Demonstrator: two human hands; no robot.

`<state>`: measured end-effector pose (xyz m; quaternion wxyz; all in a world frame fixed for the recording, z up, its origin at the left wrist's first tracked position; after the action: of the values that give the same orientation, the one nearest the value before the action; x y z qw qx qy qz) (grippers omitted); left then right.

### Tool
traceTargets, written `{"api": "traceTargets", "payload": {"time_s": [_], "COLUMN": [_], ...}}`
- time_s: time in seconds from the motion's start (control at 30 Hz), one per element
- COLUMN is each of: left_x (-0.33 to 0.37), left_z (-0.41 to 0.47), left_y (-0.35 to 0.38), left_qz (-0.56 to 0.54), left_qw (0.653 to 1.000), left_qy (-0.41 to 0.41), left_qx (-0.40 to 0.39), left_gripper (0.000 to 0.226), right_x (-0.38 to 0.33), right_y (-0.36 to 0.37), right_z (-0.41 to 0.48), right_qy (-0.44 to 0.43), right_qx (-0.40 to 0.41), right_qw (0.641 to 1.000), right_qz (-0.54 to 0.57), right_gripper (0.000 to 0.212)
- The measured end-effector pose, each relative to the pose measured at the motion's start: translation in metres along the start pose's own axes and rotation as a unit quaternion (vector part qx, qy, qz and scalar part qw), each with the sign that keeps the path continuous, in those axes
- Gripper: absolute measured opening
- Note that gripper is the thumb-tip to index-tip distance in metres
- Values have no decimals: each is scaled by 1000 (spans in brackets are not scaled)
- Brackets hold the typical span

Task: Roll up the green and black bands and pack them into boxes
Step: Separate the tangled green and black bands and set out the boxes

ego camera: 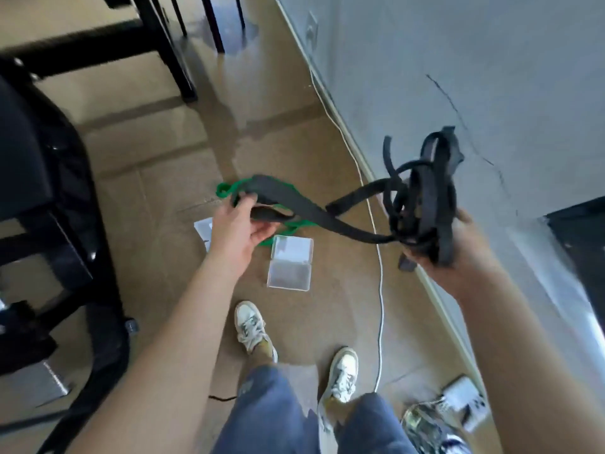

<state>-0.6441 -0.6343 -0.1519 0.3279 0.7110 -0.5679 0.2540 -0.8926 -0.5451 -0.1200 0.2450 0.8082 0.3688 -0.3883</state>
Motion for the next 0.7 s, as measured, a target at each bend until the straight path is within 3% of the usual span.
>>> {"api": "traceTargets", "payload": {"time_s": [0.07, 0.13, 0.33, 0.57, 0.7], "left_x": [2, 0, -49, -161, -222], "left_z": [-26, -55, -61, 61, 153], "left_y": [-6, -19, -60, -160, -227], "left_qz": [108, 195, 437, 615, 673], "left_qw": [993, 980, 891, 762, 726], "left_qy": [39, 48, -44, -102, -71], "left_qx": [24, -11, -115, -175, -123], "left_gripper": [14, 18, 18, 24, 24], "right_x": [6, 30, 114, 260, 349], "right_y": [-11, -27, -48, -45, -41], "right_z": [-26, -37, -39, 26, 77], "right_qy": [-22, -17, 31, 90, 77], "right_qx": [-8, -16, -13, 32, 80], "right_qw": [995, 985, 940, 900, 885], "right_qz": [-97, -173, -339, -426, -452], "right_gripper": [15, 23, 31, 45, 46]}}
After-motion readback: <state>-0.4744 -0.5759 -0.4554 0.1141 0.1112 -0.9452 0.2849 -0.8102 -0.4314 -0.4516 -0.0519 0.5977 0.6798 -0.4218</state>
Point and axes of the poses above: each hand's wrist, its own z-axis towards the middle knuckle, its own y-axis out of the palm, x = y × z, the point moved 1 cm from there along z, towards the middle knuckle, and after that the axes turned 1 degree about -y, right-handed, at the moved point
